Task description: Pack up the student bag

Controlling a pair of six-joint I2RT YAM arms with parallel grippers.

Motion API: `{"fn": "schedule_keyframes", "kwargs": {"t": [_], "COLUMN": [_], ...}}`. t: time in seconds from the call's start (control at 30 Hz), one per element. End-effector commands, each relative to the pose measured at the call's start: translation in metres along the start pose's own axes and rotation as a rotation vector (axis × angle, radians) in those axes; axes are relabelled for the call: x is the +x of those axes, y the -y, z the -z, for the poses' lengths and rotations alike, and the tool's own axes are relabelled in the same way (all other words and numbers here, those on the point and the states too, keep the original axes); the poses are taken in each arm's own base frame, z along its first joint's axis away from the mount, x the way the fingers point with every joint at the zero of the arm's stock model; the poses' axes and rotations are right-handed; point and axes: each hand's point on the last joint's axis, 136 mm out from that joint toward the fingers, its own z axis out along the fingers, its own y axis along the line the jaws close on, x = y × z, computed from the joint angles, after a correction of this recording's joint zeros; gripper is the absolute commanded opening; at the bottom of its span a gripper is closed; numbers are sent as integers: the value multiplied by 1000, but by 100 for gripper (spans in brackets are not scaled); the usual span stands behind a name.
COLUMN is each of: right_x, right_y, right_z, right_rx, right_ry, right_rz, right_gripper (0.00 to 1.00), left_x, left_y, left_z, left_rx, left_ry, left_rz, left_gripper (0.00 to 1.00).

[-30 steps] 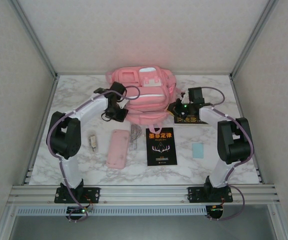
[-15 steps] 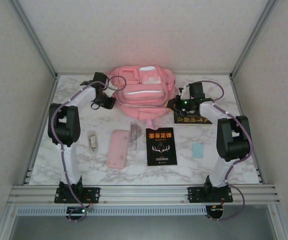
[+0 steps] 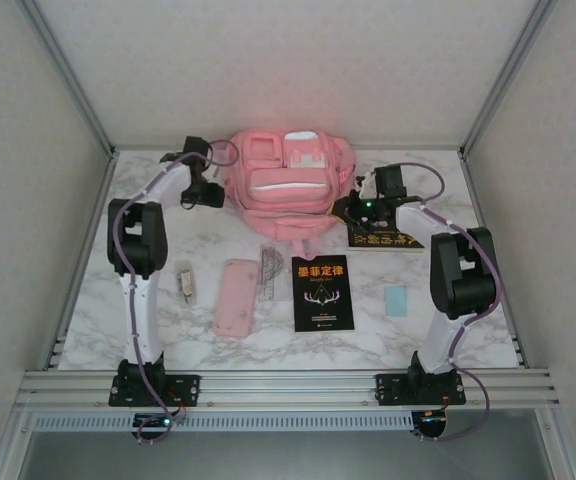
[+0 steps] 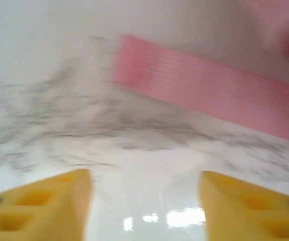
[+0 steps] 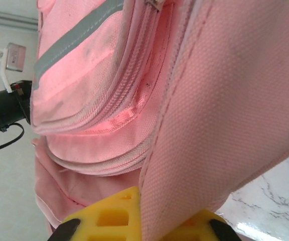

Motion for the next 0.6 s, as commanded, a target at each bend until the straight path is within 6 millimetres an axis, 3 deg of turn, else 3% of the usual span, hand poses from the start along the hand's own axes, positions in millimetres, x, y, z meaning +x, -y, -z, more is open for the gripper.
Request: {"fn": "schedule_keyframes", "kwargs": {"t": [0.0, 0.1, 0.2, 0.3, 0.43, 0.57], "right_x": [-34, -36, -34, -30, -15, 13], "right_y": [-31, -32, -32, -25, -5, 16], "right_z": [-2, -12, -19, -18, 1, 35], "right_rx": [-82, -63, -57, -22, 116, 274], "right_ry": [97, 104, 93, 95, 122, 128], "right_rz": [45, 28, 1, -21, -19, 19], "right_gripper": [0, 2, 25, 51, 66, 72], "left_x": [-13, -4, 14, 35, 76, 117], "left_y": [-33, -24, -1, 36, 92, 140], "left_z": [49, 81, 105, 121, 127, 132], "left_rx": [-73, -26, 42, 144, 257, 321], "left_ry": [107, 170, 235, 264, 248, 205], "left_rz": [228, 329, 372, 383, 375, 355], "left_gripper": [99, 100, 100, 100, 100, 100]}}
